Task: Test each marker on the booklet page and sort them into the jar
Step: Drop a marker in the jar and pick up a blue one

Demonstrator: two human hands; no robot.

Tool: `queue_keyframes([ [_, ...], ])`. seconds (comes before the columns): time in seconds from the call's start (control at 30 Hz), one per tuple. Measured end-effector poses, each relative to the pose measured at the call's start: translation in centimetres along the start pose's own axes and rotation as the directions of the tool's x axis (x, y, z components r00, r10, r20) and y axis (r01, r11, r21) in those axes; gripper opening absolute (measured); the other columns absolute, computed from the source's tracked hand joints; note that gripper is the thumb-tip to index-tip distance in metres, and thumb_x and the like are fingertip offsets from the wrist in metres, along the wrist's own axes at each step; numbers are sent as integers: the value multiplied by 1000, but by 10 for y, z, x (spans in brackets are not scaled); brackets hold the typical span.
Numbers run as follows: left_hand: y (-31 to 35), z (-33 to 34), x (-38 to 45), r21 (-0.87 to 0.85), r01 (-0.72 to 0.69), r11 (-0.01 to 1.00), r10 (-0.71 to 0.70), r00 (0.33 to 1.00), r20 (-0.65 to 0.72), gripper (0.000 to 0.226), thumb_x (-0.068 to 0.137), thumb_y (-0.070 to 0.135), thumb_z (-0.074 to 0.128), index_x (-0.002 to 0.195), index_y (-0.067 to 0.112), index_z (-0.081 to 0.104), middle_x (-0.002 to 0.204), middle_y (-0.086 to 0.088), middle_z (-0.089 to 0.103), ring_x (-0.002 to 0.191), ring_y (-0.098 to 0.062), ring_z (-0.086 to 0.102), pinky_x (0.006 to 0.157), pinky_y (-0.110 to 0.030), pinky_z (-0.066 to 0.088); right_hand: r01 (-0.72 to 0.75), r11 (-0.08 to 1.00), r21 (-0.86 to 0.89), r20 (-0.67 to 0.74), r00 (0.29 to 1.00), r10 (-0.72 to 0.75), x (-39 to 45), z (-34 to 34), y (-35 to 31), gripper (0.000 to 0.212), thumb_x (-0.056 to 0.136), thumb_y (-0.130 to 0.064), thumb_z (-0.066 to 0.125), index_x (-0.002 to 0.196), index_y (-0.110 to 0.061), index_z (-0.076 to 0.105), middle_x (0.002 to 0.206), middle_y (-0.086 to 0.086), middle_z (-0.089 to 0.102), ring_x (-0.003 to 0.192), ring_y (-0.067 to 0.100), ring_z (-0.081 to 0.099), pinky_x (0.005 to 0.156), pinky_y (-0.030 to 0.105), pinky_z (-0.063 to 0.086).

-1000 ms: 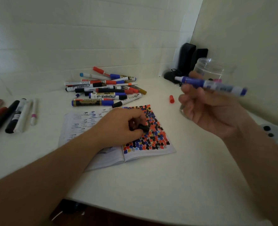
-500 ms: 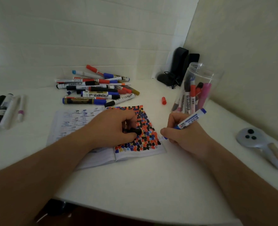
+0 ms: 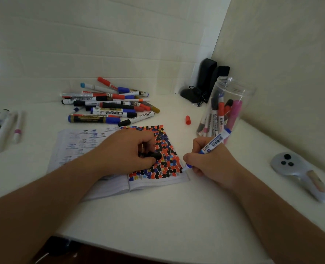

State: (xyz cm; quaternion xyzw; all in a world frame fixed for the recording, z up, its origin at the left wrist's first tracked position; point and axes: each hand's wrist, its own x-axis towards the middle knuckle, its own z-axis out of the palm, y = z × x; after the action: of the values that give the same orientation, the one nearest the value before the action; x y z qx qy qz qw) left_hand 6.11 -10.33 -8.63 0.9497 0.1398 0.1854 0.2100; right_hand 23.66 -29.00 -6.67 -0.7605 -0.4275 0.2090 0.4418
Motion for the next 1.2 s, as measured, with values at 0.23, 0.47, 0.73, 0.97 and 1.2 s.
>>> queue_keyframes([
  [0.23, 0, 0, 1, -6, 6, 1000, -6, 1000, 5, 22, 80, 46, 77, 88, 38, 59, 83, 20, 64, 76, 2, 59, 68, -27, 54, 13, 995, -95, -15, 1000, -15, -1, 4, -1, 28, 81, -4, 71, 71, 2, 45, 55, 11, 57, 43, 15, 48, 47, 26, 45],
  [0.47, 1, -1, 1, -7, -3, 1000, 3, 1000, 3, 22, 80, 45, 78, 89, 37, 60, 82, 20, 63, 76, 2, 59, 68, -26, 53, 3, 1000, 10, 6, 1000, -4, 0, 0, -1, 33, 85, -2, 71, 65, -9, 47, 55, 11, 56, 48, 19, 52, 47, 27, 46],
  [0.73, 1, -1, 0, -15, 1, 1000, -1, 1000, 10, 22, 81, 44, 79, 89, 37, 60, 83, 20, 63, 76, 2, 59, 68, -26, 52, 27, 996, -89, -8, 1000, -28, -2, 4, -2, 30, 79, -3, 70, 64, -7, 43, 54, 7, 52, 46, 14, 45, 51, 29, 42],
  [0.97, 1, -1, 0, -18, 9, 1000, -8, 1000, 10, 22, 80, 44, 79, 88, 38, 59, 84, 20, 64, 78, 1, 60, 69, -28, 54, 18, 1000, -6, -16, 1000, -18, 0, 3, -1, 33, 83, -2, 71, 64, -10, 46, 55, 9, 54, 48, 18, 50, 45, 24, 43],
  [1.2, 2, -1, -1, -14, 0, 1000, 0, 1000, 6, 21, 81, 44, 79, 89, 38, 60, 81, 21, 63, 79, 3, 59, 67, -24, 51, 6, 1000, -24, 17, 1000, -6, -1, 2, -1, 31, 81, -2, 71, 66, -3, 44, 56, 12, 54, 47, 17, 49, 47, 26, 45],
])
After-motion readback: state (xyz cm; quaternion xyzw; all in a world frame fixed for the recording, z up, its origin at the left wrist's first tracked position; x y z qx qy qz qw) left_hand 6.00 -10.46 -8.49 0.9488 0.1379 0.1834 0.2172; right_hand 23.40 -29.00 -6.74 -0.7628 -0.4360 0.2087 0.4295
